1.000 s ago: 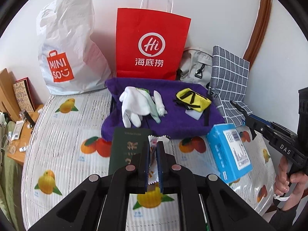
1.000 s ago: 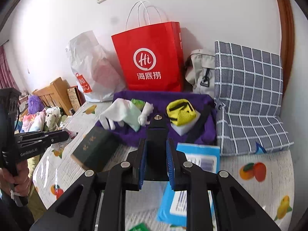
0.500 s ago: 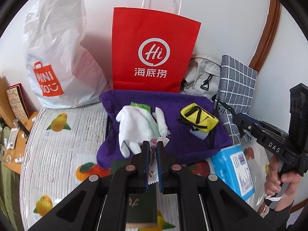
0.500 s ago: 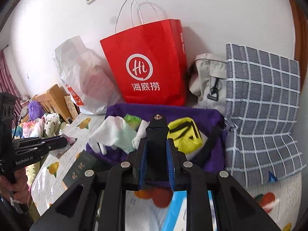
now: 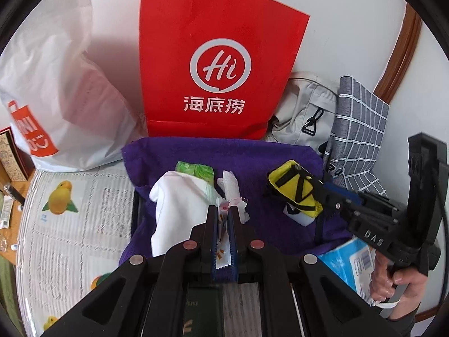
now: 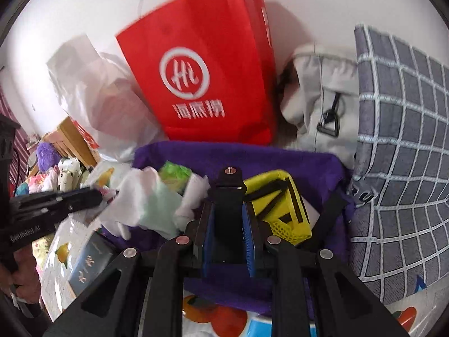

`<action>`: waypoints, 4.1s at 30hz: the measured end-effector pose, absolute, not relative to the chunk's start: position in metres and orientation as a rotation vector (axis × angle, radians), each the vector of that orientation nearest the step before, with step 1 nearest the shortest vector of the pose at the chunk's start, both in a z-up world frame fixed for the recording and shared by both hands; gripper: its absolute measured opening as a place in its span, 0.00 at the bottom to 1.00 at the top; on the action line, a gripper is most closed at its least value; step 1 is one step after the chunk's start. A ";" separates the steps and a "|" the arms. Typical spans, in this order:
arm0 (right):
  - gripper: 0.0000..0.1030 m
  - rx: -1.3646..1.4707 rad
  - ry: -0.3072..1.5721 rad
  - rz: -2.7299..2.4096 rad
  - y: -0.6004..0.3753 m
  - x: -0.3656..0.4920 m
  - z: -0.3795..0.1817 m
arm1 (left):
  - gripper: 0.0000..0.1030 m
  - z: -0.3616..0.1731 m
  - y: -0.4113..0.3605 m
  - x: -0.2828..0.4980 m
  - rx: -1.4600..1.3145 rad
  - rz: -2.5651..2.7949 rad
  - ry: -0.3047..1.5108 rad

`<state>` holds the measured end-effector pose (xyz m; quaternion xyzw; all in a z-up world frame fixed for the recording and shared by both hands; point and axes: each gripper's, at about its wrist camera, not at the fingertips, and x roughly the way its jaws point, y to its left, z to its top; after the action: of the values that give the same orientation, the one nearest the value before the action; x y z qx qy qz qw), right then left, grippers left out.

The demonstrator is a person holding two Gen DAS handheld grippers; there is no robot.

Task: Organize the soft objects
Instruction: 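Lower the snack packet onto the purple towel and open the left gripper, then lift the left gripper off the towel while the right gripper withdraws, then grasp the green packet with the right gripper while the left gripper moves to the mesh bag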

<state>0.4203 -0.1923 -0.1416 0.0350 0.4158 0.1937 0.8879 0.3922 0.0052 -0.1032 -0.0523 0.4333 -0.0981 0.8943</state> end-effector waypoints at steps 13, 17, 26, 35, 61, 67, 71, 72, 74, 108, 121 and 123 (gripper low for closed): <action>0.20 0.078 0.952 0.373 -0.205 0.445 -0.176 | 0.08 -0.137 0.002 0.437 -0.187 -0.228 0.962; 0.20 0.100 0.969 0.380 -0.209 0.447 -0.179 | 0.08 -0.147 -0.003 0.445 -0.222 -0.263 0.990; 0.22 0.132 0.958 0.407 -0.217 0.443 -0.176 | 0.09 -0.158 -0.001 0.450 -0.253 -0.286 1.020; 0.48 0.103 0.936 0.439 -0.203 0.440 -0.170 | 0.31 -0.157 0.000 0.450 -0.276 -0.301 1.021; 0.61 0.108 0.827 0.378 -0.225 0.350 -0.115 | 0.61 -0.113 -0.008 0.369 -0.192 -0.275 0.984; 0.61 0.119 0.846 0.390 -0.229 0.295 -0.115 | 0.61 -0.093 -0.006 0.313 -0.155 -0.255 0.945; 0.65 0.110 0.855 0.418 -0.228 0.245 -0.119 | 0.61 -0.088 -0.001 0.280 -0.169 -0.258 0.930; 0.66 0.105 0.857 0.416 -0.228 0.233 -0.121 | 0.61 -0.088 0.000 0.270 -0.170 -0.257 0.929; 0.67 0.108 0.870 0.415 -0.229 0.214 -0.125 | 0.61 -0.088 0.002 0.254 -0.167 -0.254 0.927; 0.59 -0.058 0.980 0.099 -0.146 0.128 -0.230 | 0.61 -0.156 0.054 0.165 -0.306 -0.281 0.953; 0.23 -0.013 0.971 0.145 -0.211 0.116 -0.226 | 0.61 -0.170 -0.015 0.178 -0.131 -0.372 1.002; 0.23 -0.002 0.961 0.141 -0.223 0.114 -0.226 | 0.61 -0.173 -0.027 0.182 -0.099 -0.379 1.014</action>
<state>0.1140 -0.2233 -0.2264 -0.0012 0.4618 0.0677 0.8844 0.1824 -0.0271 -0.1728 -0.0470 0.4825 -0.1801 0.8559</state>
